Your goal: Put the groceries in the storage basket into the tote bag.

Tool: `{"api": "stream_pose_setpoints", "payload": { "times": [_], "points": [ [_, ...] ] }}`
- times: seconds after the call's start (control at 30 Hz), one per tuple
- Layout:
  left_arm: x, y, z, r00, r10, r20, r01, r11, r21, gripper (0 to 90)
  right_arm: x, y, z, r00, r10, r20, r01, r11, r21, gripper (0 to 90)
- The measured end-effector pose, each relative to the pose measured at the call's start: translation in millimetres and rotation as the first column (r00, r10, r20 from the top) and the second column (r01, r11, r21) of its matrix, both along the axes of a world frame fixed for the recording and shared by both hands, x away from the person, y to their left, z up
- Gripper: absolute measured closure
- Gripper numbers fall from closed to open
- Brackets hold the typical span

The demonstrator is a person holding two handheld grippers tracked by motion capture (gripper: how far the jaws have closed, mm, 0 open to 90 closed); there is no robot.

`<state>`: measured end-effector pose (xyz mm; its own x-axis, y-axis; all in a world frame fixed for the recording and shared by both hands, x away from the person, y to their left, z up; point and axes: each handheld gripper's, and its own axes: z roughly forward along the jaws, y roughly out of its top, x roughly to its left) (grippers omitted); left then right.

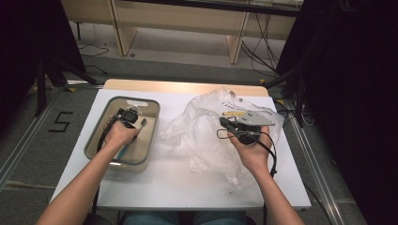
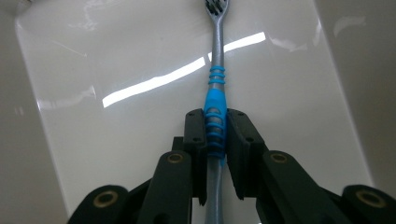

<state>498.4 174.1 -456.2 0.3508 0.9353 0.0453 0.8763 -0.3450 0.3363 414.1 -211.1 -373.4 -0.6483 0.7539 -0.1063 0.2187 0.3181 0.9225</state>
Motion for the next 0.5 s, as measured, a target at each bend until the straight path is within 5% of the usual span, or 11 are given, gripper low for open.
{"api": "stream_pose_setpoints", "payload": {
  "times": [0.5],
  "points": [
    [-5.0, 4.1, 11.4, 0.9966, 0.002, 0.083, 0.002, 0.9989, -0.046, 78.5, -0.2, 0.3, 0.1, 1.0000, 0.000, 0.001, 0.000, 1.000, 0.001, 90.0]
  ]
}}
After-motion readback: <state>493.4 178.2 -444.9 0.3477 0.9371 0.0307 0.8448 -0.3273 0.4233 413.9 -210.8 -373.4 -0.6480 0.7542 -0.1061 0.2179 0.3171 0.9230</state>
